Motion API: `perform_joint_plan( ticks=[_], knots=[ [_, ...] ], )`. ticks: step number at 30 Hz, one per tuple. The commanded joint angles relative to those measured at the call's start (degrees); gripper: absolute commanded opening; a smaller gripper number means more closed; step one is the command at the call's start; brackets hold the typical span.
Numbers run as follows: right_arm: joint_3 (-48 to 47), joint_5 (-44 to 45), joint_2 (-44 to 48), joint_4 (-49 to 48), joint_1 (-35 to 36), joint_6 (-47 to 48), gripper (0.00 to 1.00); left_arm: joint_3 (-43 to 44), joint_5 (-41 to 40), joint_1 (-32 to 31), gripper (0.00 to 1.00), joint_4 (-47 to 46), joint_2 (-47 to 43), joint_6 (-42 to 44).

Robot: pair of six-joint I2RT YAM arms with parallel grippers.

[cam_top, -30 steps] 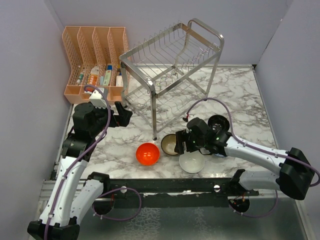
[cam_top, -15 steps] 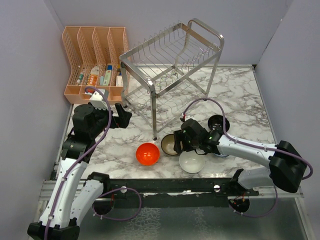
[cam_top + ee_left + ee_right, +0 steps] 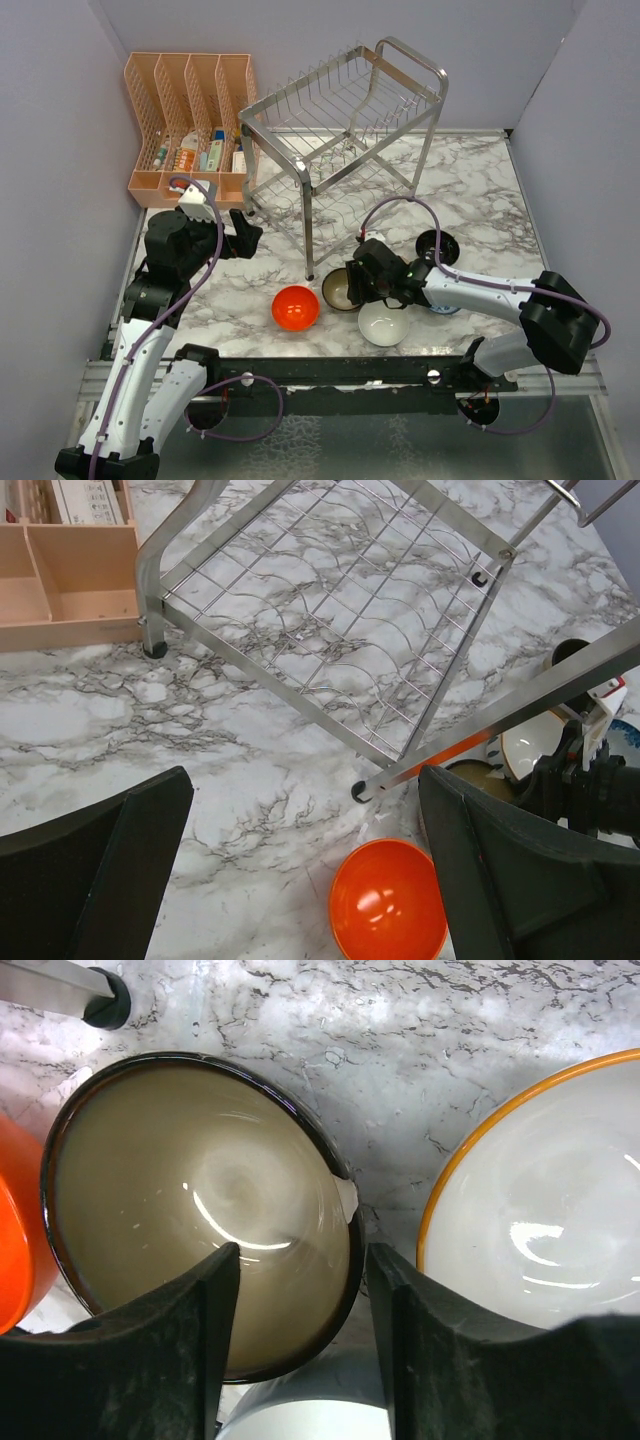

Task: Load the bowls into the dish rack
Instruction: Pick up the bowl from the center of the board.

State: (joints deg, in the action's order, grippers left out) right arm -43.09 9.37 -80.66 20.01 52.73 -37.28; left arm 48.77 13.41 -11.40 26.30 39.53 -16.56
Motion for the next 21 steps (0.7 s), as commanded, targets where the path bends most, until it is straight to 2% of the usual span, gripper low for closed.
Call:
perform_joint_plan(
  ticks=[1,3,7,9,14,19,21],
  knots=[
    [-1.5,3.8,-0.8,-1.4,0.7,-1.8,0.51,-0.7,-1.5,-0.5,0.99,0.4,-1.0,0.8],
    [-1.3,4.5,-0.7,-1.2,0.8,-2.3,0.47,-0.8,-1.7,-0.5,0.99,0.5,-1.1,0.9],
    [-1.1,5.5,-0.4,-1.1,1.1,-2.8,0.33,-1.0,-2.0,-0.5,0.99,0.5,-1.2,1.0],
    [-1.3,6.0,-0.4,-0.9,1.2,-3.0,0.32,-1.0,-2.1,-0.6,0.99,0.5,-1.2,0.9],
    [-1.9,7.1,-0.4,-0.1,1.6,-3.2,0.2,-1.2,-2.2,-0.7,0.99,0.5,-1.4,1.0],
    [-3.0,9.8,0.5,1.6,2.2,-3.7,0.02,-1.0,-2.4,-0.9,0.99,0.7,-1.5,1.0],
    [-3.7,11.2,1.3,2.6,2.4,-3.7,0.01,-0.7,-2.5,-0.9,0.99,0.7,-1.4,1.0]
  ],
)
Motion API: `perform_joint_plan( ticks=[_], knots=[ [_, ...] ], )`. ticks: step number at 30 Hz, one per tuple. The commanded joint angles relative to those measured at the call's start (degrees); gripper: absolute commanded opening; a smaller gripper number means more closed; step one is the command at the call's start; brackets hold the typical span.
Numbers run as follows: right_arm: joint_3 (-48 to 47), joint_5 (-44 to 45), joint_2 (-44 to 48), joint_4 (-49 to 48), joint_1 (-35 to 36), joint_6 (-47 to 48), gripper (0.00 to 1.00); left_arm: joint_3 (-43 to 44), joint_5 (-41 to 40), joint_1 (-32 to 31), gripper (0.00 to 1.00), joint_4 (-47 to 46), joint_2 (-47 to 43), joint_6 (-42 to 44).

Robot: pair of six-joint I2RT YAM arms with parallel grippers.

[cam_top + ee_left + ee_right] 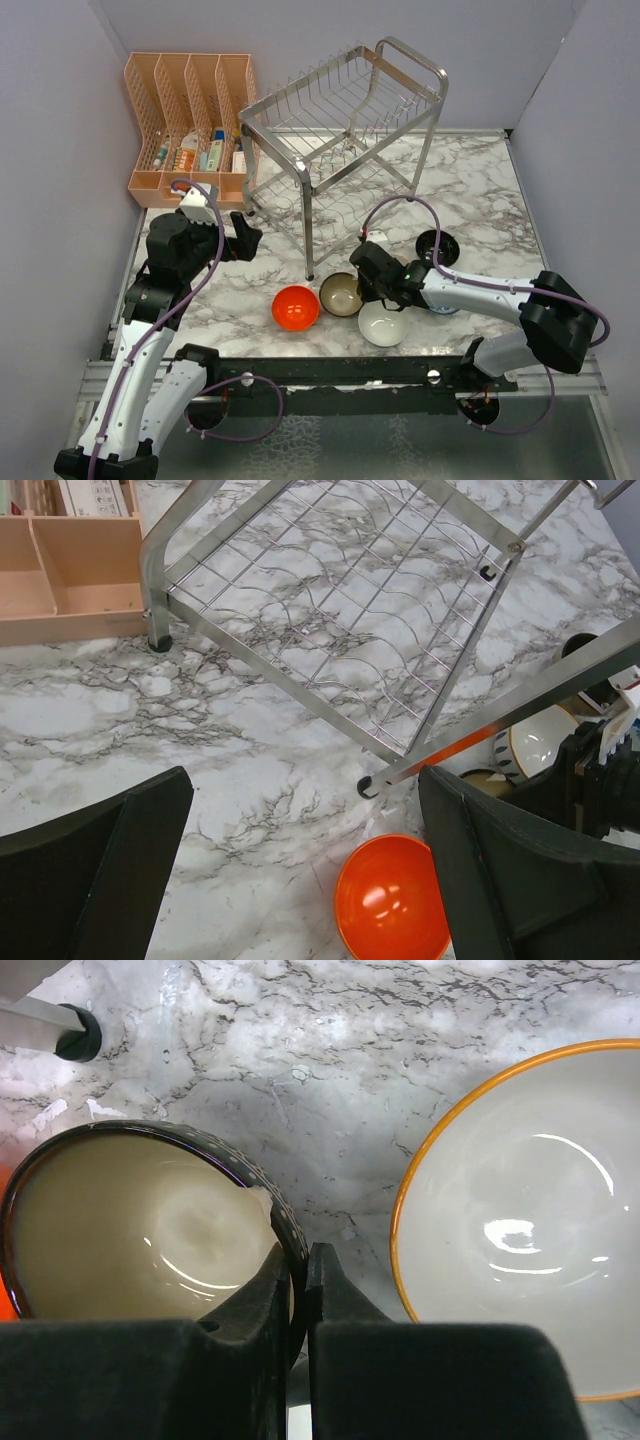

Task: Load the bowls into the dish rack
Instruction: Pick up the bowl from the center of the board.

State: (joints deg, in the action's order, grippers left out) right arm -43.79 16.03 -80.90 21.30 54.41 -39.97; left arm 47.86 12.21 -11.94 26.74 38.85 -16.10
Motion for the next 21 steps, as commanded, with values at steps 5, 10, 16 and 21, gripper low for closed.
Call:
perform_joint_plan(
  ticks=[5,10,16,21],
  knots=[
    [-4.8,7.7,4.2,2.8,0.8,0.6,0.01,0.5,-1.6,-0.4,0.99,0.5,-0.9,0.5],
    [-7.2,11.3,5.2,2.4,0.8,3.5,0.01,0.5,-1.6,-0.5,0.99,0.5,-1.0,0.2],
    [-12.5,19.7,3.9,1.7,0.9,7.5,0.01,1.0,-1.6,-0.7,0.99,0.8,-1.1,0.0],
    [-16.7,27.3,1.4,1.8,0.9,9.9,0.01,1.6,-1.7,-0.9,0.99,1.4,-1.3,0.1]
  ],
)
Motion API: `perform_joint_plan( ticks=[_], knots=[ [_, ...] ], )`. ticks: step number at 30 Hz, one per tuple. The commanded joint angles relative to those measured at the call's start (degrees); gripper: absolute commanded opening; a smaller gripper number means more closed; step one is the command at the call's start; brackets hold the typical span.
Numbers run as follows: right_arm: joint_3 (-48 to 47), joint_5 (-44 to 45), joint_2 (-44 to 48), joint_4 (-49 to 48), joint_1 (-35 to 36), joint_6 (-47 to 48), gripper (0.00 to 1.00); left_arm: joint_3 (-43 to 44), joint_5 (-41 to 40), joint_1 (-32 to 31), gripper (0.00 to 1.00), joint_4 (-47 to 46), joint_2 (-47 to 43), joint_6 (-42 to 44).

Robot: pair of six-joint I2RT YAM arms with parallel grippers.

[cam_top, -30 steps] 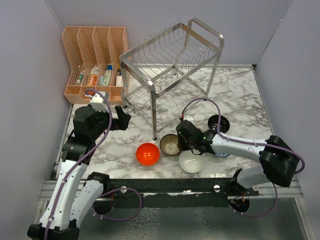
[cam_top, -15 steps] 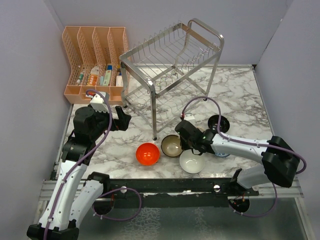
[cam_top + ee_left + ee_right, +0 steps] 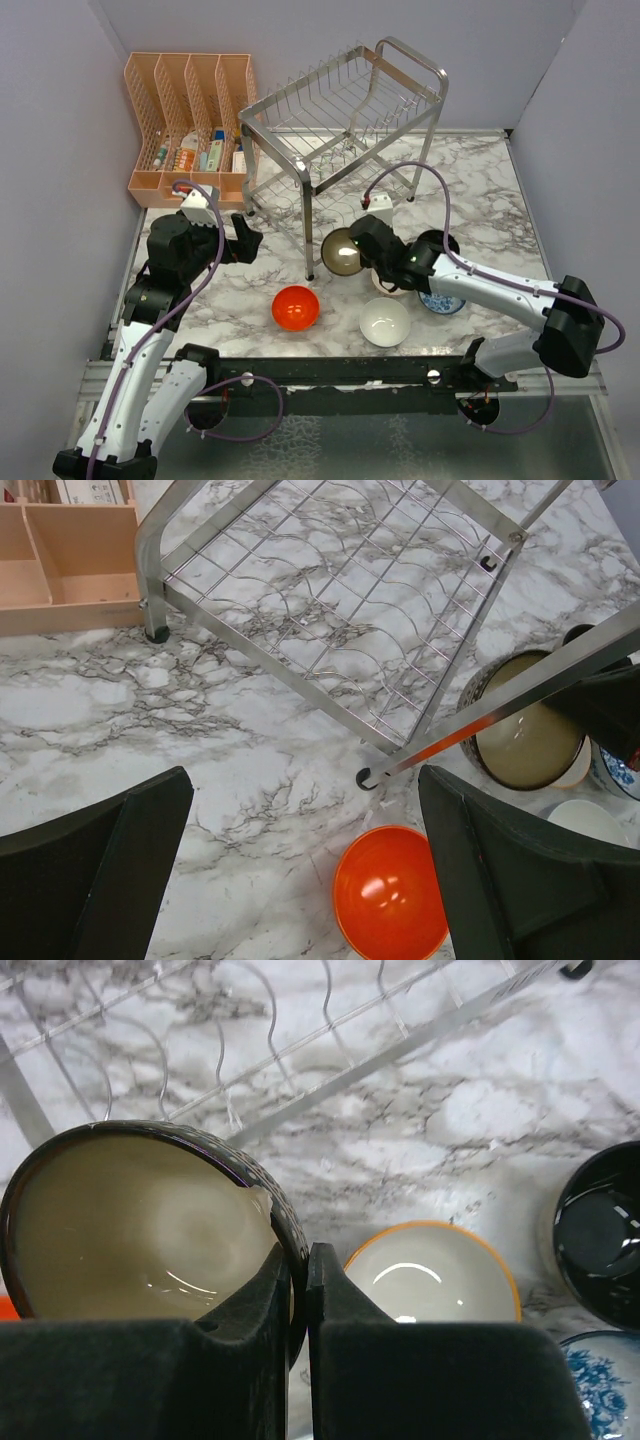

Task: Load the bowls into the dish rack
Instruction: Pick up the bowl from the center of the board, then place the bowl in the dish rack.

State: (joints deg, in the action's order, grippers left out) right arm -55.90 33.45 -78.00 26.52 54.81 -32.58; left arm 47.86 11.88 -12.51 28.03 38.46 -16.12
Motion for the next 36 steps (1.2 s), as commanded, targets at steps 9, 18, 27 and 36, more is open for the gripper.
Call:
perform_joint_plan(
  ticks=[9,18,27,36],
  knots=[
    [-4.5,18.2,-3.9,-13.5,0.5,9.3,0.01,1.7,-1.8,-0.6,0.99,0.2,-1.3,-0.3],
    [0.7,18.0,-6.5,-38.4,0.1,21.8,0.01,2.1,-1.9,-0.8,0.99,0.7,-1.9,-0.5],
    [6.5,20.2,-10.8,-63.1,-0.7,30.7,0.01,2.2,-2.4,-0.9,0.99,1.0,-2.5,-0.3],
    [6.6,15.3,-15.8,-70.6,-3.9,28.5,0.01,1.7,-2.6,-1.0,0.99,0.8,-2.5,-0.2]
  ],
)
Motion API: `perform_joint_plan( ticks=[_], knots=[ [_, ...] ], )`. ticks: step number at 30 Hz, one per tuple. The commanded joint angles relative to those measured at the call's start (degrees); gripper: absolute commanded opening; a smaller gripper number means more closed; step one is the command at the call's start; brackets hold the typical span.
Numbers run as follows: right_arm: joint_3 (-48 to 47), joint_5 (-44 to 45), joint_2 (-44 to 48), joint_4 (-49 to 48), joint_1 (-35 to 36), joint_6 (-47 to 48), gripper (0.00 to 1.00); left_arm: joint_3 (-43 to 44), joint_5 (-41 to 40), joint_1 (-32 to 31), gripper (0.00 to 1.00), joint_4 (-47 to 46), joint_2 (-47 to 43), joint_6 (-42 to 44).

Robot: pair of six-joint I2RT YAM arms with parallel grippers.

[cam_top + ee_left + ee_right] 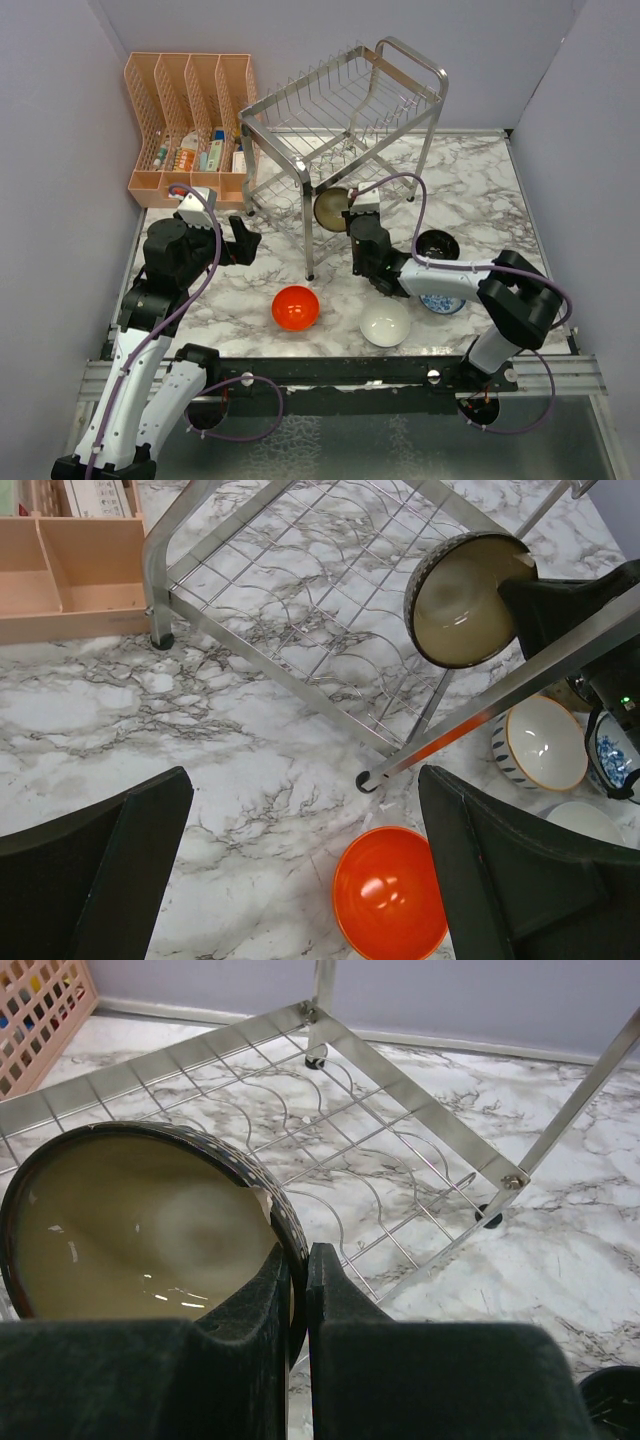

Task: Load the bowls into the dish rack
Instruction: Place the bowl in the dish rack.

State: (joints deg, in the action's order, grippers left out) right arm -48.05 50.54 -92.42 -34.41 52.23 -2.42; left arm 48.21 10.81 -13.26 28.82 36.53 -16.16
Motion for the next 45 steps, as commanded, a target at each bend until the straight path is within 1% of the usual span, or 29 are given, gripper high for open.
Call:
perform_joint_plan(
  ticks=[1,9,12,18,24,32,37,45],
  knots=[
    [-1.5,-2.5,-2.0,-9.8,-1.6,-2.2,0.01,1.3,-1.5,-0.3,0.99,0.0,-0.6,-0.2],
    [-1.7,-10.1,-5.0,-10.6,-5.7,-8.0,0.01,0.8,-1.5,-0.3,0.99,-0.4,-0.6,-0.4],
    [-1.6,-13.5,-6.2,-12.9,-7.3,-8.7,0.01,0.6,-1.6,-0.3,0.99,-0.6,-0.5,-0.5],
    [-4.8,-17.1,-10.3,-13.4,-8.9,-10.4,0.01,-0.2,-2.0,-0.3,0.99,-1.4,-0.4,-0.6],
    [-7.7,-17.5,-14.9,-15.1,-9.7,-12.8,0.01,-0.6,-2.2,-0.3,0.99,-1.9,-0.4,-0.7],
    [-13.7,-15.2,-20.5,-18.7,-9.7,-13.0,0.01,-1.7,-2.5,-0.3,0.99,-3.0,-0.7,-1.2],
    [-16.3,-14.0,-23.6,-21.7,-9.7,-10.8,0.01,-2.3,-2.2,-0.3,0.99,-3.5,-0.7,-1.5],
    [-20.6,-11.6,-29.1,-28.3,-9.6,-3.4,0.01,-4.0,-1.9,-0.3,0.99,-4.9,-1.2,-2.6]
  ],
)
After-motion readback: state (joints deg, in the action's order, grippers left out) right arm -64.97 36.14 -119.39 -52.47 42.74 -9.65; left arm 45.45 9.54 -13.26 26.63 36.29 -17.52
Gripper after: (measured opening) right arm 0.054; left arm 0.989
